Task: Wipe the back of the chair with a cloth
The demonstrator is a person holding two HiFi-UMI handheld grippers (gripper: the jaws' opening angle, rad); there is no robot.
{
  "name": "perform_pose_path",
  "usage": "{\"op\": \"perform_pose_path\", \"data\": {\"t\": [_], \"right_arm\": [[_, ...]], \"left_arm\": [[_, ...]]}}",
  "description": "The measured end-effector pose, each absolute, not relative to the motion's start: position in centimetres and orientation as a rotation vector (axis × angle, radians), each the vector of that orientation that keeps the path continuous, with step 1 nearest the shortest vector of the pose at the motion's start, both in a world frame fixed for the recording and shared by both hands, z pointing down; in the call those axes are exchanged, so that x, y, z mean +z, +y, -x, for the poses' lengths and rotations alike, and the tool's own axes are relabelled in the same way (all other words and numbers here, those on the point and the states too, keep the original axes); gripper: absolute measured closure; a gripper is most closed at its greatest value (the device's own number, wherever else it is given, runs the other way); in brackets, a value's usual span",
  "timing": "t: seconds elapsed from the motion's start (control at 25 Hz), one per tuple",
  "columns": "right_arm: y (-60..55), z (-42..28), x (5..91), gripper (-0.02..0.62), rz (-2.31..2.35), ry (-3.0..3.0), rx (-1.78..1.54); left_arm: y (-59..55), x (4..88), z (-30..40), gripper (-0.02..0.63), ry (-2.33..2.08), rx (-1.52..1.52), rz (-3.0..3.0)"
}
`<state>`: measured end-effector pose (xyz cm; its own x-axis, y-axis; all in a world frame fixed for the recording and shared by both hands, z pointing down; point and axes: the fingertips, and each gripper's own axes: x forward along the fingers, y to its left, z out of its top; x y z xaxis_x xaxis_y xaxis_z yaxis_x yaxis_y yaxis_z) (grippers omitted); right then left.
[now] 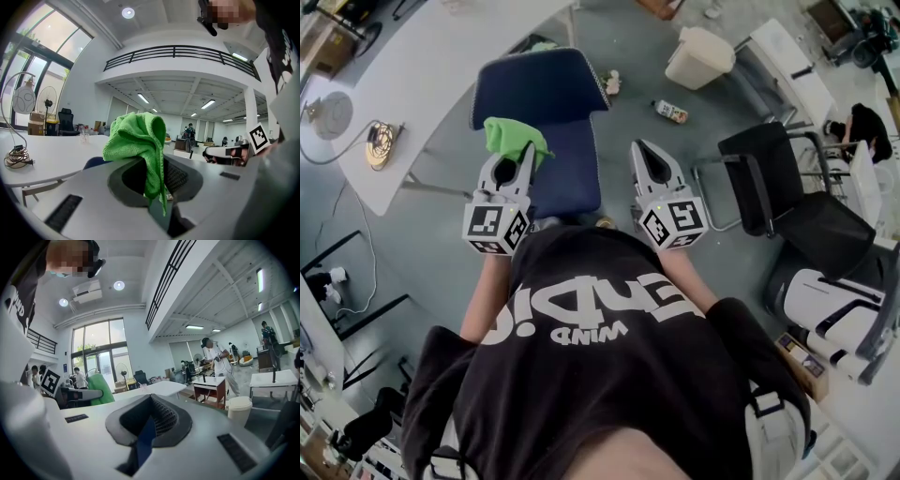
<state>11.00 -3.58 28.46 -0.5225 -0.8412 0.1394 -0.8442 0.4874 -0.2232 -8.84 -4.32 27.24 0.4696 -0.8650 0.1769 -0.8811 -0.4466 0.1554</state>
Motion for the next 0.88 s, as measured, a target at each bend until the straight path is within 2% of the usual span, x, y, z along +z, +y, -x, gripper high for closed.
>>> {"op": "perform_pose_path", "data": {"t": [0.88], "right_arm": [[-3.61, -10.49, 28.35, 0.598, -1.482, -2.713, 0.421]], "left_arm": [[-3.89, 27.56, 8.98, 0.540, -1.513, 0.104, -2.443]]}}
